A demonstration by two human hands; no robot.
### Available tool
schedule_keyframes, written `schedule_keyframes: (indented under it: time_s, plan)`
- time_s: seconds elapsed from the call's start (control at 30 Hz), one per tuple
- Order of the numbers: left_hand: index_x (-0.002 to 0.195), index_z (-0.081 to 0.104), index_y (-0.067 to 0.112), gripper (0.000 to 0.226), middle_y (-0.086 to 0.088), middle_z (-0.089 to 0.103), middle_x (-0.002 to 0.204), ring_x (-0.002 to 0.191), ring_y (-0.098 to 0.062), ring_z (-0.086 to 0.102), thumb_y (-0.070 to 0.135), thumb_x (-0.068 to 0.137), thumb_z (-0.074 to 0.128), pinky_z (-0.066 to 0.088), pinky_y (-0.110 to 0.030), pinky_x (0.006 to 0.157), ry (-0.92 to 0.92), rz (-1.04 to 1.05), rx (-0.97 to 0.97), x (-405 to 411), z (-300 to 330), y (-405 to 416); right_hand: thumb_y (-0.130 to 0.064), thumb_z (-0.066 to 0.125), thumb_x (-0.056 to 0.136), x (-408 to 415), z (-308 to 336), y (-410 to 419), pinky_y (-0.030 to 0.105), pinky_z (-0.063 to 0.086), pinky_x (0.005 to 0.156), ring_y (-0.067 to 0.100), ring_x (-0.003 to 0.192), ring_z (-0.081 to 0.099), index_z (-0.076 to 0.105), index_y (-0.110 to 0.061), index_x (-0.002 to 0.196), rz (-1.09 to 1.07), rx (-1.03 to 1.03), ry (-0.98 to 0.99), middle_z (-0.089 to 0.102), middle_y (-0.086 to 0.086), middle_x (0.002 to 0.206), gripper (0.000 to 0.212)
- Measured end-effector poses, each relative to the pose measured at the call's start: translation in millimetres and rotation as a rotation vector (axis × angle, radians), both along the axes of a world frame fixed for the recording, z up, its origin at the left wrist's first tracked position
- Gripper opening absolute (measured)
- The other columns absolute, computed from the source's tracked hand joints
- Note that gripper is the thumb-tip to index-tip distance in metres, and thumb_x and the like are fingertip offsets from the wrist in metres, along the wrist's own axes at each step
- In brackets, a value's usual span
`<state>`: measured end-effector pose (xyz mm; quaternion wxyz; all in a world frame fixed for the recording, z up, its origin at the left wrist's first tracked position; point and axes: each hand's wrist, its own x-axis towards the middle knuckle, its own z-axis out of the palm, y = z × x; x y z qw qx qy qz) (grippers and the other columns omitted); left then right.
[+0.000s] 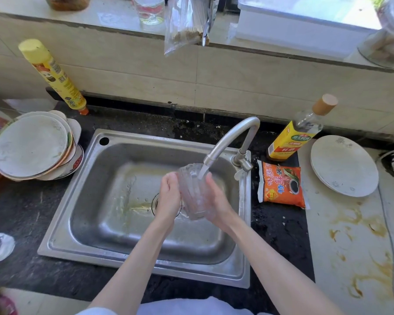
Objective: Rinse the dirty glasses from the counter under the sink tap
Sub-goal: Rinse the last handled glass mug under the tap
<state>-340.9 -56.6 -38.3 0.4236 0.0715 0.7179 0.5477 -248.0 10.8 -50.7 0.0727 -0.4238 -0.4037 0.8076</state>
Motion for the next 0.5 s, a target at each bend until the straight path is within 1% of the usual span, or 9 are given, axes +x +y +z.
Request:
schedule_keyframes:
  time_s: [0.07,0.13,0.17,0.23,0.27,0.37,0.4,0.43,0.5]
  plan:
    - [0.131,0.044,0.022,0.047,-0.003,0.05,0.135,0.124,-0.018,0.047,0.049,0.098,0.024,0.034,-0.042,0.108,0.021,0.045,-0.013,5,2,3,-0.072,0.03,0.077,-6,0,-7,0.039,0.048,0.092,0.019,0.101,0.063,0.063,-0.014,0.119,-0.021,0.058,-0.053,0.067,0.007,0.113,0.078]
    - [0.144,0.029,0.019,0.053,-0.001,0.032,0.149,0.137,-0.016,0.029,0.046,0.099,0.021,0.019,-0.033,0.115,0.037,0.093,-0.007,10,3,5,-0.084,0.02,0.072,-16,1,-14,0.041,0.041,0.103,0.017,0.115,0.056,0.06,-0.024,0.122,0.023,0.234,-0.2,0.062,0.002,0.124,0.087]
    - [0.146,0.022,0.017,0.053,0.0,0.025,0.152,0.139,-0.013,0.023,0.043,0.1,0.02,0.014,-0.026,0.113,0.063,0.082,-0.006,13,5,6,-0.085,0.015,0.074,-18,4,-19,0.04,0.04,0.104,0.015,0.115,0.054,0.057,-0.028,0.121,0.011,0.315,-0.237,0.061,-0.002,0.123,0.086]
    - [0.149,0.01,0.017,0.054,0.004,0.015,0.155,0.141,-0.01,0.014,0.04,0.1,0.02,0.011,-0.019,0.106,0.138,0.006,-0.003,18,8,5,-0.088,0.013,0.073,-19,-9,-20,0.037,0.042,0.093,0.013,0.103,0.053,0.054,-0.03,0.114,-0.049,0.408,-0.245,0.057,-0.011,0.109,0.082]
    - [0.149,0.006,0.018,0.056,0.005,0.012,0.156,0.142,-0.009,0.013,0.04,0.1,0.022,0.011,-0.019,0.105,0.17,-0.032,0.002,20,8,3,-0.092,0.015,0.069,-18,-11,-20,0.038,0.042,0.094,0.013,0.105,0.053,0.052,-0.031,0.116,-0.049,0.389,-0.24,0.056,-0.012,0.113,0.086]
    - [0.149,0.0,0.019,0.063,0.002,0.008,0.157,0.14,-0.005,0.012,0.039,0.098,0.033,0.013,-0.024,0.111,0.266,-0.114,0.031,23,1,2,-0.092,0.024,0.067,-14,-2,-18,0.051,0.038,0.105,0.015,0.129,0.043,0.043,-0.034,0.133,-0.092,0.285,-0.148,0.042,-0.01,0.142,0.09]
    - [0.149,0.001,0.019,0.064,0.002,0.009,0.156,0.138,-0.002,0.012,0.038,0.098,0.034,0.014,-0.022,0.11,0.294,-0.121,0.043,24,0,2,-0.09,0.028,0.068,-12,7,-19,0.048,0.041,0.104,0.013,0.127,0.044,0.042,-0.034,0.13,-0.076,0.288,-0.121,0.042,-0.012,0.141,0.085]
    - [0.149,0.004,0.018,0.062,0.002,0.013,0.155,0.136,-0.001,0.014,0.038,0.098,0.033,0.015,-0.021,0.109,0.308,-0.102,0.047,25,4,4,-0.084,0.031,0.073,-10,12,-19,0.038,0.043,0.103,0.007,0.123,0.046,0.04,-0.034,0.13,-0.06,0.32,-0.107,0.042,-0.014,0.138,0.076]
    - [0.147,0.017,0.015,0.056,0.001,0.024,0.151,0.137,-0.007,0.021,0.041,0.099,0.026,0.018,-0.023,0.109,0.255,-0.017,0.043,19,6,7,-0.06,0.037,0.09,-3,12,-19,0.005,0.038,0.091,-0.012,0.113,0.042,0.034,-0.029,0.137,-0.011,0.396,-0.088,0.039,-0.023,0.13,0.056]
